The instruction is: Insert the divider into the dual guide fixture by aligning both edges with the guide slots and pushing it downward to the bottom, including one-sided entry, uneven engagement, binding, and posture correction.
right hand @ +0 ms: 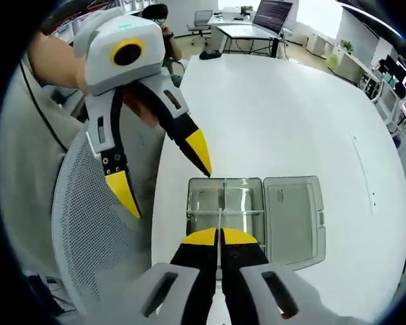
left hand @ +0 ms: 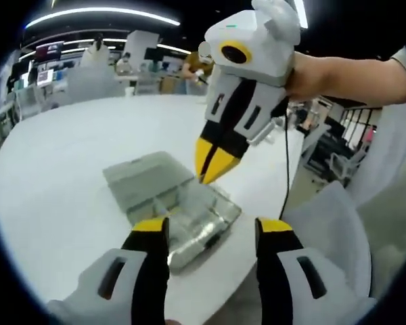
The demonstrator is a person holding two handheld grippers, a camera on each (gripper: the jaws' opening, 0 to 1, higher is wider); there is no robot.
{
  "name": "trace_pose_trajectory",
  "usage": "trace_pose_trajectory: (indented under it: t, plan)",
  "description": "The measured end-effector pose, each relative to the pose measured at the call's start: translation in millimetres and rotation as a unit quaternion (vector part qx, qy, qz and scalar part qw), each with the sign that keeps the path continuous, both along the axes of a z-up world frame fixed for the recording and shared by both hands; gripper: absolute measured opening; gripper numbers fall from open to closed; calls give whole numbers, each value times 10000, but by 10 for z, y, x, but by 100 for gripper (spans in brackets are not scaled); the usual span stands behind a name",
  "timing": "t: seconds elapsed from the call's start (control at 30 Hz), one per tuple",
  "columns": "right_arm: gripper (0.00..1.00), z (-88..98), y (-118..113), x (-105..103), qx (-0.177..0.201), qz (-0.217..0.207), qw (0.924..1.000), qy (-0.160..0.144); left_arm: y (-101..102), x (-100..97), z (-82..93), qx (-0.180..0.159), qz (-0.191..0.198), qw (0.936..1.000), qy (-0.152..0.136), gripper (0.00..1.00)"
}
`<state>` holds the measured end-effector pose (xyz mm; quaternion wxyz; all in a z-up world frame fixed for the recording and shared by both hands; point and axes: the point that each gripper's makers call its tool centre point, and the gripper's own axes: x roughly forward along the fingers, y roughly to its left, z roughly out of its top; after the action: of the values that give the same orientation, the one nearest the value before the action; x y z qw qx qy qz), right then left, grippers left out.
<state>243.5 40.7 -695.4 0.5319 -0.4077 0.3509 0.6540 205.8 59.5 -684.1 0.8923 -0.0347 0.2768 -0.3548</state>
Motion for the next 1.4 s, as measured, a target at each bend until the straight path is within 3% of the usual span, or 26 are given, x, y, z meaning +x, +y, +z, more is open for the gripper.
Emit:
trace_pose_trajectory:
  t: [0.37,0.63,1.4]
  plan:
    - [0,-33,62,17,-22,44,10000,-10,10,2,-3,-26,35,10000,5,51]
    - [0,-61,86,-8,-23,109,9999,-8,33,5,-16,35,46,10000,-43,59]
    - [0,-149,93,16,-84,173,9998,-39,78,-5,-49,32,66,9999,80,58]
